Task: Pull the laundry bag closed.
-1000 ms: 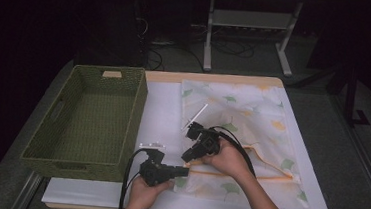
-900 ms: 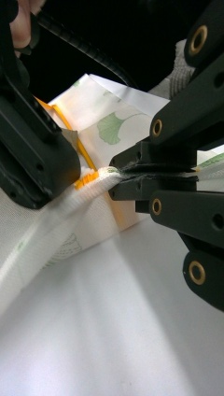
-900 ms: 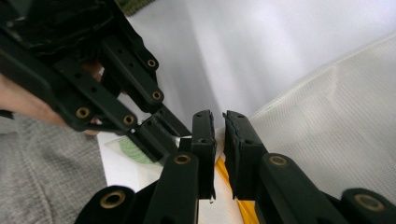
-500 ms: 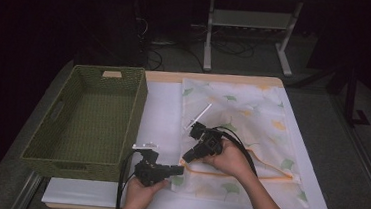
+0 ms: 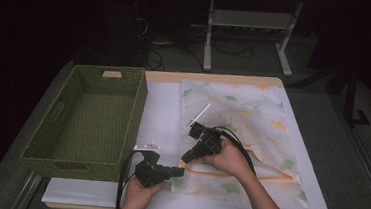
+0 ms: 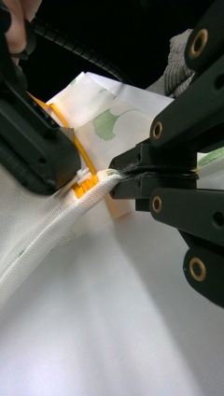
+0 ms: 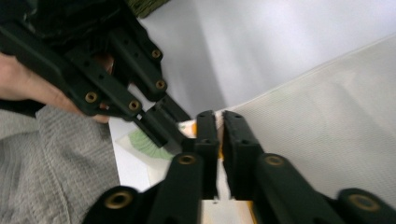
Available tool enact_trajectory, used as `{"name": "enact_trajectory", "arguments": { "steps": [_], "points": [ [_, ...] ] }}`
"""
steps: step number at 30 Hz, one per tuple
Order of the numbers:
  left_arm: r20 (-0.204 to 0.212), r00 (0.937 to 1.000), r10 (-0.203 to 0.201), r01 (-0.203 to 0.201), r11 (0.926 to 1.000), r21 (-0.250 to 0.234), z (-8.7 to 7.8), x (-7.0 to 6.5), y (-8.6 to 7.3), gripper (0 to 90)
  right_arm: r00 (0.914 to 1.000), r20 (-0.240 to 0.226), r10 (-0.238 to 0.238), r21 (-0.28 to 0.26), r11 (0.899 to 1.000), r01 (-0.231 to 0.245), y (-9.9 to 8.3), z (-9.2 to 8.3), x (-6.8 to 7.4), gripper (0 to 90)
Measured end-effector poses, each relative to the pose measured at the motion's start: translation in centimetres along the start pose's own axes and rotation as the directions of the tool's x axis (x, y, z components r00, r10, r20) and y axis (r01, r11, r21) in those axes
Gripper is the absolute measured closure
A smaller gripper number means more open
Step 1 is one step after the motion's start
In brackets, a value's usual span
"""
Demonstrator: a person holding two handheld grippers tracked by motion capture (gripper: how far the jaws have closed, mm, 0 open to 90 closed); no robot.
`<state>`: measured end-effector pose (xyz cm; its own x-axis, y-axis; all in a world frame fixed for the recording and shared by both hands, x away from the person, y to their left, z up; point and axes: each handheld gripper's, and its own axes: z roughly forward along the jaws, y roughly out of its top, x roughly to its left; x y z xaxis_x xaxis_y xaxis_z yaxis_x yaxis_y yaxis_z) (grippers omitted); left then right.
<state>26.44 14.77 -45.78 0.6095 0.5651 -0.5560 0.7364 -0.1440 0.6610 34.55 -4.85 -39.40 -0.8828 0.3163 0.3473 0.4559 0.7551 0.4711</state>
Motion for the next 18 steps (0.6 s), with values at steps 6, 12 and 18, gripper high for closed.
{"name": "enact_trajectory", "arguments": {
  "steps": [6, 12, 18],
  "points": [
    [-0.005, 1.0, 0.0, 0.0, 0.9999, -0.016, -0.4, 0.2, -0.1, 88.4, 1.0, -0.003, 0.001, 0.005, 1.0, -0.001, -0.2, -0.1, -0.1, 85.6],
    [0.058, 0.9955, 0.075, -0.075, 0.9971, -0.013, -0.4, 0.0, -0.1, 88.4, 0.9991, -0.016, 0.039, -0.022, 0.999, -0.039, -0.2, -0.2, -0.6, 67.0],
    [0.055, 0.994, 0.094, -0.095, 0.9955, 0.004, -0.4, 0.0, -0.3, 88.4, 0.9964, -0.07, 0.047, -0.029, 0.998, -0.049, -0.4, 0.0, -0.9, 72.9]
  ]
}}
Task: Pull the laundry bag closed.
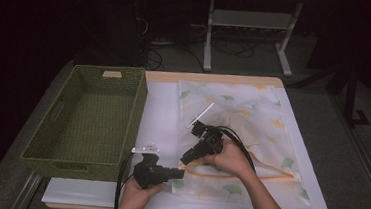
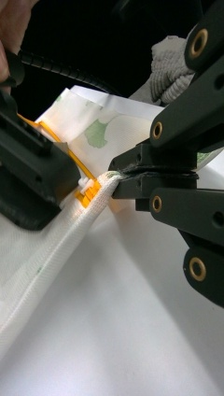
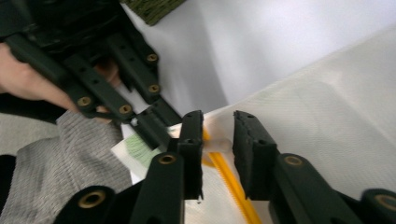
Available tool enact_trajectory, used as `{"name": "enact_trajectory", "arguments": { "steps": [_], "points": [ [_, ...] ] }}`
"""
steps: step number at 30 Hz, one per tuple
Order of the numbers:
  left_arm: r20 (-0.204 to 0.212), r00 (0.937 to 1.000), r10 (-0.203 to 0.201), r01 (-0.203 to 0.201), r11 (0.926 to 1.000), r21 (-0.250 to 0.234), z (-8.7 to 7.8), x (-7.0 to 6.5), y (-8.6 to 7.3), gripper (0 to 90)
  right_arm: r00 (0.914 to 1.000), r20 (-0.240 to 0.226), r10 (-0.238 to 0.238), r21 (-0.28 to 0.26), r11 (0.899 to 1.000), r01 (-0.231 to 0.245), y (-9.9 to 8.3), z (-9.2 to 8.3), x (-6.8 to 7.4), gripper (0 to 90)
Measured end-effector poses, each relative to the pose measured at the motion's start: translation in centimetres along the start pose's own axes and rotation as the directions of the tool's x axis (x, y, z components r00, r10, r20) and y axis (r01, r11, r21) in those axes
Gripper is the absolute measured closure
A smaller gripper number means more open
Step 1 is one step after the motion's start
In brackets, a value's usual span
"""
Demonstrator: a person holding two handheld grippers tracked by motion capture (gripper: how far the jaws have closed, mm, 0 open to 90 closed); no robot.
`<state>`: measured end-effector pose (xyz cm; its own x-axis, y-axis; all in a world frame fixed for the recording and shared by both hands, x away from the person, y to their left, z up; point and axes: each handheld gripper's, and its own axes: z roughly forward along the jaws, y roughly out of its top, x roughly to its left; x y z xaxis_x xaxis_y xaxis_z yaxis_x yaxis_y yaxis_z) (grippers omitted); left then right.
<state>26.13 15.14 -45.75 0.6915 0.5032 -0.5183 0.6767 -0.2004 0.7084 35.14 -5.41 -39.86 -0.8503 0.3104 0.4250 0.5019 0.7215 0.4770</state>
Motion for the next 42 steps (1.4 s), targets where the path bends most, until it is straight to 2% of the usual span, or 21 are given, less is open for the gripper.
{"name": "enact_trajectory", "arguments": {
  "steps": [4, 8, 9, 13, 17, 22, 23, 28, 31, 34, 36, 39, 42],
  "points": [
    [-0.026, 0.9995, -0.018, 0.018, 0.9998, 0.005, -0.1, 0.28, -0.14, 88.4, 0.9999, -0.004, -0.016, 0.007, 1.0, 0.016, 0.03, 0.06, 0.29, 77.6],
    [-0.041, 0.9977, -0.054, 0.054, 0.9985, -0.014, -0.33, 0.72, -0.29, 88.3, 0.9997, -0.007, -0.025, 0.011, 1.0, 0.025, -0.05, -0.07, 0.39, 83.4],
    [-0.046, 0.997, -0.063, 0.062, 0.9979, -0.019, -0.34, 0.76, -0.28, 88.3, 0.9994, -0.021, -0.027, 0.015, 1.0, 0.027, -0.08, -0.05, 0.37, 83.6],
    [-0.043, 0.9966, -0.07, 0.069, 0.9973, -0.027, -0.22, 0.6, -0.09, 88.3, 0.9992, -0.018, -0.035, 0.023, 0.999, 0.035, 0.03, 0.33, 0.67, 83.6],
    [-0.044, 0.9957, -0.082, 0.08, 0.996, -0.041, -0.4, 0.7, -0.13, 88.3, 0.9993, -0.005, -0.037, 0.027, 0.999, 0.037, 0.0, 0.56, 0.53, 79.0],
    [-0.042, 0.9946, -0.095, 0.092, 0.9938, -0.063, -0.33, 0.69, -0.08, 88.4, 0.9998, -0.014, -0.013, 0.021, 1.0, 0.013, -0.33, 0.47, 0.25, 74.4],
    [-0.038, 0.9948, -0.095, 0.092, 0.9935, -0.066, -0.33, 0.74, -0.08, 88.4, 0.9996, -0.027, -0.001, 0.014, 1.0, 0.001, -0.36, 0.44, 0.17, 72.7],
    [-0.026, 0.9962, -0.083, 0.081, 0.994, -0.074, -0.46, 0.66, -0.05, 88.4, 1.0, 0.007, 0.001, 0.015, 1.0, -0.001, -0.42, 0.35, 0.06, 73.0],
    [-0.013, 0.9968, -0.079, 0.077, 0.9933, -0.085, -0.45, 0.63, -0.05, 88.4, 1.0, 0.003, 0.006, 0.009, 1.0, -0.006, -0.53, 0.38, -0.16, 69.3],
    [-0.014, 0.9967, -0.08, 0.078, 0.9936, -0.082, -0.39, 0.64, -0.09, 88.5, 1.0, 0.003, 0.001, 0.01, 1.0, -0.001, -0.53, 0.42, -0.17, 69.4],
    [-0.017, 0.9966, -0.08, 0.079, 0.9937, -0.08, -0.41, 0.66, -0.12, 88.4, 0.9998, -0.018, -0.007, -0.013, 1.0, 0.007, -0.44, 0.38, -0.02, 77.8],
    [-0.017, 0.9966, -0.08, 0.079, 0.994, -0.076, -0.4, 0.67, -0.17, 88.4, 0.9993, -0.036, -0.007, -0.025, 1.0, 0.006, -0.32, 0.39, 0.1, 81.0],
    [-0.016, 0.9965, -0.082, 0.08, 0.9935, -0.08, -0.48, 0.65, -0.13, 88.4, 0.9996, -0.024, -0.016, -0.01, 1.0, 0.016, -0.34, 0.48, 0.14, 81.0]
  ]
}}
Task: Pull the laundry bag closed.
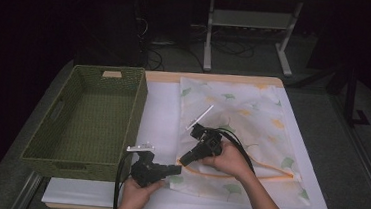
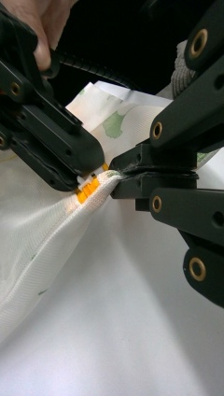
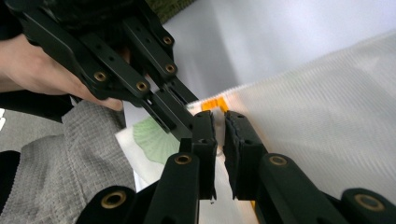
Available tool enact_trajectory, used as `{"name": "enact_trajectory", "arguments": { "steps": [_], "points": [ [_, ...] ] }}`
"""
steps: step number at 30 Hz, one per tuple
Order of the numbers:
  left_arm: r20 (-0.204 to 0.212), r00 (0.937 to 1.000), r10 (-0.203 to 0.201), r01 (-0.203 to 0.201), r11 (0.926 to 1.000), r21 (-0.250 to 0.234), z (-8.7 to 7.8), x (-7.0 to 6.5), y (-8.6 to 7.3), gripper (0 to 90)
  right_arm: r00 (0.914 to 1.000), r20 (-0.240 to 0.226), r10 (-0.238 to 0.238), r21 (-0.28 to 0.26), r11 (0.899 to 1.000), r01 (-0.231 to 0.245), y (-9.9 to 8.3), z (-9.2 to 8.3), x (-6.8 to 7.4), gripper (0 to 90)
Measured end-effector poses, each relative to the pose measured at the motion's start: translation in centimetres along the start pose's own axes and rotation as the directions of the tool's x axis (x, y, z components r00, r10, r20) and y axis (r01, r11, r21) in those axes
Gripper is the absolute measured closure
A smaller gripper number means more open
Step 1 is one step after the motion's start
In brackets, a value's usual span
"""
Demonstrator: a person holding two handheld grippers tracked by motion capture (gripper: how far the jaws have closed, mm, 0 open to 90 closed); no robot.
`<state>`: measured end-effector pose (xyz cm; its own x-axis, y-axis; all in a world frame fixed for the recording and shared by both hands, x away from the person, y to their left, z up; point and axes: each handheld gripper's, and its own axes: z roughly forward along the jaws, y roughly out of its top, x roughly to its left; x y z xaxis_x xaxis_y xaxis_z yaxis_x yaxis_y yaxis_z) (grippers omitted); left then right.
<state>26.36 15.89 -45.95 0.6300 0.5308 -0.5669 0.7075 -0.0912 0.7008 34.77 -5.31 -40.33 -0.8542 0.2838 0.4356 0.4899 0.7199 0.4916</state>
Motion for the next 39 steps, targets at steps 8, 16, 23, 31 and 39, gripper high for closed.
{"name": "enact_trajectory", "arguments": {
  "steps": [8, 16, 23, 31, 39],
  "points": [
    [-0.002, 1.0, 0.005, -0.005, 1.0, -0.008, 0.02, 0.03, 0.03, 88.4, 1.0, 0.006, 0.004, 0.02, 1.0, -0.005, -0.36, -0.03, -0.35, 81.1],
    [-0.015, 0.9999, 0.005, -0.005, 0.9999, 0.01, 0.03, 0.04, -0.01, 88.4, 1.0, 0.0, -0.004, 0.004, 1.0, 0.004, -0.3, -0.09, -0.15, 82.5],
    [-0.014, 0.9999, -0.001, 0.001, 0.9999, 0.016, 0.18, 0.14, -0.17, 88.4, 1.0, 0.004, -0.001, -0.017, 1.0, 0.001, -0.28, -0.32, -0.15, 82.6],
    [-0.012, 0.9999, -0.002, 0.002, 0.9996, 0.027, 0.2, 0.15, -0.3, 88.4, 0.9999, -0.003, 0.016, -0.054, 0.998, -0.016, -0.04, -0.18, -0.06, 86.1],
    [-0.004, 1.0, -0.006, 0.006, 0.9995, 0.03, 0.2, 0.16, -0.27, 88.0, 0.9998, 0.015, 0.008, -0.025, 1.0, -0.008, 0.07, 0.25, 0.15, 88.6]
  ]
}}
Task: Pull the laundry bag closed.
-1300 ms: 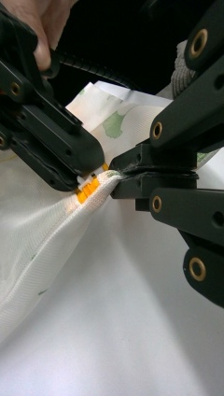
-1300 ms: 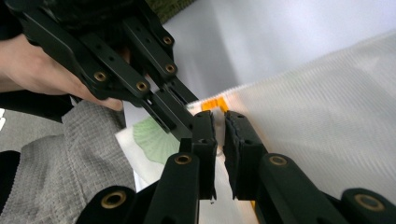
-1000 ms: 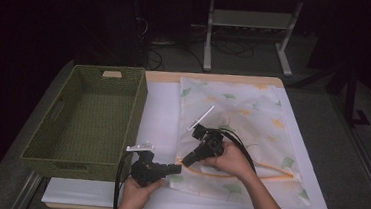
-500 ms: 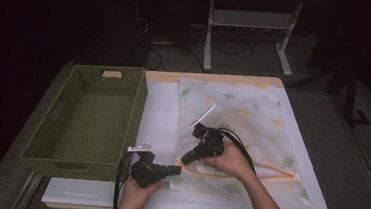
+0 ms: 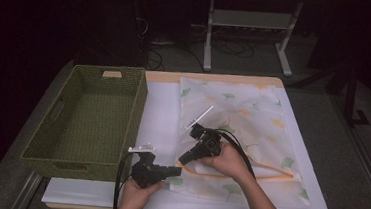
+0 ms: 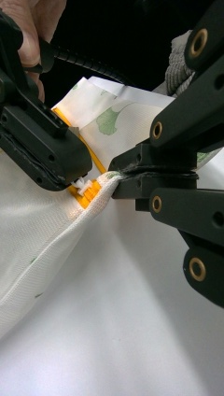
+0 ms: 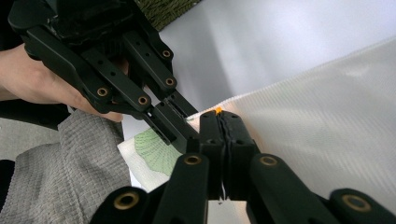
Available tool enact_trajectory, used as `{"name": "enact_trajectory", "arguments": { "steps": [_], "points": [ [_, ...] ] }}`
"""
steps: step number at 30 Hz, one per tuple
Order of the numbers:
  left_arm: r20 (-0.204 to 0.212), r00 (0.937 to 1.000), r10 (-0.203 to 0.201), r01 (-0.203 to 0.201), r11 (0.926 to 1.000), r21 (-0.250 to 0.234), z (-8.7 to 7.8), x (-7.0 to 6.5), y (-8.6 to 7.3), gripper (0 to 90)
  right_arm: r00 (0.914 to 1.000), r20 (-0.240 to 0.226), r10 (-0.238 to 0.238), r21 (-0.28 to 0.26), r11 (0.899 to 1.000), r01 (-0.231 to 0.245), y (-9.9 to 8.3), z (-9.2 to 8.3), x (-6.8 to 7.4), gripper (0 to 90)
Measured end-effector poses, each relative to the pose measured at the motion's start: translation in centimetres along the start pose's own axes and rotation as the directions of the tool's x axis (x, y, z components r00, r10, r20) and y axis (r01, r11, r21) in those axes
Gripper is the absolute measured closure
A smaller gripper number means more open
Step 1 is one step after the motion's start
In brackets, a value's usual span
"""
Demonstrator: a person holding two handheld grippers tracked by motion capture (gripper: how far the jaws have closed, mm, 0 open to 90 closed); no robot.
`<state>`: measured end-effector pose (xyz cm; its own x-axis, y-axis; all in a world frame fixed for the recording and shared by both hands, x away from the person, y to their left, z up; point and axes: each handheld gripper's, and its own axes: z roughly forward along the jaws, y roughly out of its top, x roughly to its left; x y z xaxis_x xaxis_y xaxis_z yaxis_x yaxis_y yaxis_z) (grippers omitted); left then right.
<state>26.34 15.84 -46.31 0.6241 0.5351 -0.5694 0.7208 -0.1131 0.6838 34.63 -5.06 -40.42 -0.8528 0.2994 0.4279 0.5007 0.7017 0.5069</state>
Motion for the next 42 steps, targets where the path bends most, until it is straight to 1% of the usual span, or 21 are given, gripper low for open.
{"name": "enact_trajectory", "arguments": {
  "steps": [1, 2, 4, 7, 8, 9, 11, 15, 16, 17, 18, 19, 20, 21, 22, 25, 27, 31, 34, 37, 42],
  "points": [
    [0.0, 1.0, 0.0, 0.0, 1.0, 0.0, 0.0, 0.0, 0.0, 86.2, 1.0, 0.0, 0.0, 0.0, 1.0, 0.0, 0.0, 0.0, 0.0, 88.6],
    [0.014, 0.9996, -0.024, 0.024, 0.9997, 0.001, 0.0, 0.2, 0.1, 82.3, 0.9999, 0.008, -0.006, 0.003, 1.0, 0.006, 0.0, 0.0, 0.1, 88.9],
    [0.011, 0.9994, -0.033, 0.033, 0.9994, 0.009, 0.0, 0.1, 0.4, 81.4, 0.9999, 0.013, -0.01, 0.007, 1.0, 0.009, 0.0, 0.0, 0.2, 89.1],
    [0.008, 0.9995, -0.03, 0.03, 0.9995, 0.001, 0.0, 0.0, 0.5, 87.3, 0.9996, 0.029, -0.004, -0.004, 1.0, 0.004, 0.0, -0.3, 0.4, 89.3],
    [0.0, 0.9998, -0.02, 0.02, 0.9998, 0.002, 0.0, -0.2, 0.6, 88.0, 0.9995, 0.032, -0.007, -0.005, 1.0, 0.007, -0.1, -0.4, 0.5, 89.4],
    [-0.002, 0.9999, -0.015, 0.015, 0.9999, 0.0, -0.1, -0.2, 0.6, 88.4, 0.9992, 0.039, -0.011, -0.01, 1.0, 0.011, -0.1, -0.4, 0.5, 89.6],
    [-0.003, 0.9997, -0.023, 0.023, 0.9997, -0.012, -0.2, -0.4, 0.7, 88.6, 0.9988, 0.048, -0.009, -0.018, 1.0, 0.01, -0.2, -0.7, 0.7, 89.8],
    [-0.006, 0.9997, -0.023, 0.023, 0.9993, -0.031, -0.4, -0.6, 0.8, 88.9, 0.998, 0.063, -0.007, -0.032, 0.999, 0.009, -0.4, -1.0, 1.0, 89.9],
    [-0.008, 0.9997, -0.023, 0.023, 0.9987, -0.046, -0.7, -0.7, 0.9, 88.9, 0.9981, 0.061, 0.013, -0.054, 0.999, -0.009, -0.6, -1.2, 0.8, 90.0],
    [-0.008, 0.9997, -0.023, 0.023, 0.9987, -0.046, -0.7, -0.7, 0.9, 88.9, 0.9981, 0.061, 0.013, -0.054, 0.999, -0.009, -0.6, -1.2, 0.8, 90.0],
    [-0.009, 0.9996, -0.027, 0.027, 0.9985, -0.047, -0.8, -0.8, 1.0, 88.9, 0.9981, 0.057, 0.023, -0.072, 0.997, -0.019, -0.8, -1.4, 0.8, 90.0],
    [-0.01, 0.9995, -0.031, 0.03, 0.9982, -0.052, -0.9, -0.8, 1.1, 89.0, 0.998, 0.057, 0.025, -0.074, 0.997, -0.021, -0.9, -1.5, 0.9, 90.0],
    [-0.004, 0.9993, -0.038, 0.038, 0.9975, -0.059, -1.0, -0.7, 1.1, 89.0, 0.9973, 0.071, 0.018, -0.071, 0.997, -0.013, -0.9, -1.6, 1.0, 90.0],
    [-0.004, 0.9993, -0.038, 0.038, 0.9975, -0.059, -1.0, -0.7, 1.1, 88.9, 0.9973, 0.071, 0.018, -0.071, 0.997, -0.013, -0.9, -1.6, 1.0, 90.0],
    [-0.003, 0.9993, -0.037, 0.037, 0.997, -0.069, -1.2, -0.7, 1.2, 88.9, 0.9963, 0.084, 0.017, -0.075, 0.997, -0.011, -1.0, -1.7, 1.2, 90.0],
    [0.002, 0.9991, -0.042, 0.042, 0.996, -0.079, -1.3, -0.8, 1.4, 89.0, 0.9942, 0.104, 0.028, -0.084, 0.996, -0.019, -1.4, -2.3, 1.3, 90.0],
    [0.007, 0.999, -0.045, 0.045, 0.9952, -0.087, -1.3, -0.9, 1.6, 89.0, 0.9934, 0.107, 0.041, -0.092, 0.995, -0.031, -1.8, -2.6, 1.3, 90.0],
    [-0.011, 0.9993, -0.036, 0.035, 0.9957, -0.086, -1.6, -0.9, 1.8, 89.0, 0.9885, 0.14, 0.058, -0.105, 0.994, -0.043, -2.9, -3.5, 1.4, 90.0],
    [-0.022, 0.9989, -0.042, 0.04, 0.9955, -0.086, -1.9, -0.8, 1.9, 89.0, 0.9832, 0.167, 0.074, -0.118, 0.992, -0.054, -4.0, -4.5, 1.2, 90.0],
    [-0.03, 0.9988, -0.039, 0.037, 0.9962, -0.078, -1.9, -0.8, 1.9, 89.0, 0.981, 0.173, 0.088, -0.134, 0.989, -0.066, -5.2, -5.6, 1.1, 90.0],
    [-0.044, 0.9987, -0.027, 0.024, 0.9975, -0.066, -1.9, -0.9, 2.0, 89.0, 0.9781, 0.185, 0.096, -0.153, 0.986, -0.068, -6.4, -6.9, 1.1, 90.0]
  ]
}}
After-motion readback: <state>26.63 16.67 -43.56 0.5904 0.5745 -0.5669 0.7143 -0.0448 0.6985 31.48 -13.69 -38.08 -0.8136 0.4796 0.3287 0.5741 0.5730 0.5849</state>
